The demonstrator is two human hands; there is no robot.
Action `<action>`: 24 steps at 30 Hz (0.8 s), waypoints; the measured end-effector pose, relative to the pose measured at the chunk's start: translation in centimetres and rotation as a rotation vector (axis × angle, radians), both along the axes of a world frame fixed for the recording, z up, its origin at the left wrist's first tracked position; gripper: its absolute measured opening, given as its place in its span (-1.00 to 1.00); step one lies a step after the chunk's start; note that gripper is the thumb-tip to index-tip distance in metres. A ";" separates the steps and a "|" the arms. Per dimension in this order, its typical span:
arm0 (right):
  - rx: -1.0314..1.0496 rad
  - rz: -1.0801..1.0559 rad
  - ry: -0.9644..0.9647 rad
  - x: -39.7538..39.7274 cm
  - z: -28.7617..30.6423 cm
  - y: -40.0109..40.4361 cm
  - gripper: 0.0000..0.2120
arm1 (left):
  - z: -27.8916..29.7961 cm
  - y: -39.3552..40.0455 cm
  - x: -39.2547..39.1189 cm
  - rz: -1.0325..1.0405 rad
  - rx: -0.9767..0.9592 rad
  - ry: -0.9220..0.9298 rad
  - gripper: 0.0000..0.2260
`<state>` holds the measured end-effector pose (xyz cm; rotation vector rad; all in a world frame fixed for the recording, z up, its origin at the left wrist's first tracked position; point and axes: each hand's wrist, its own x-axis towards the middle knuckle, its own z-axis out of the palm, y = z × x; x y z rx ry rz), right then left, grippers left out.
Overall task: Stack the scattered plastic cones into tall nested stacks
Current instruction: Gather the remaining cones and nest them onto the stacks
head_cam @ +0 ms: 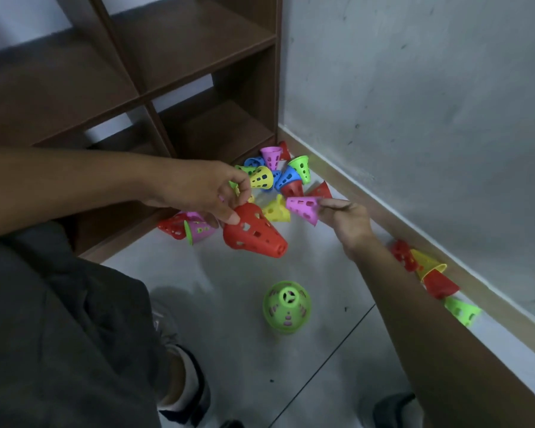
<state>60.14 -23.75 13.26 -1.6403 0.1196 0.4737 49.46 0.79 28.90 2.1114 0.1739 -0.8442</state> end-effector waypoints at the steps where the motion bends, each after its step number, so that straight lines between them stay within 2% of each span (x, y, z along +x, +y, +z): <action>1: 0.023 -0.020 0.003 -0.3 0.1 -0.3 -0.78 | -0.1 -0.3 -0.3 0.006 -0.023 0.007 -0.81; 7: 0.204 -0.105 0.153 -2.5 0.3 -2.0 -0.86 | -1.3 -2.0 -1.7 0.082 -0.208 0.096 -0.77; 11: 0.311 -0.083 0.211 -4.0 0.7 -3.7 -0.88 | -1.3 -3.2 -2.2 0.092 -0.307 0.191 -0.52; 13: 0.365 -0.073 0.235 -4.5 1.0 -4.3 -0.87 | -1.5 -3.9 -2.4 0.104 -0.351 0.218 -0.48; 18: 0.456 -0.005 0.249 -4.8 2.2 -5.4 -0.88 | -0.9 -4.6 -2.1 0.153 -0.430 0.197 -0.62; 22: 0.577 0.057 0.232 -4.3 3.8 -5.6 -0.89 | -0.4 -4.7 -2.2 0.182 -0.464 0.213 -0.65; 24: 0.644 0.095 0.239 -4.0 4.4 -5.5 -0.79 | -1.1 -4.6 -2.9 0.148 -0.476 0.251 -0.61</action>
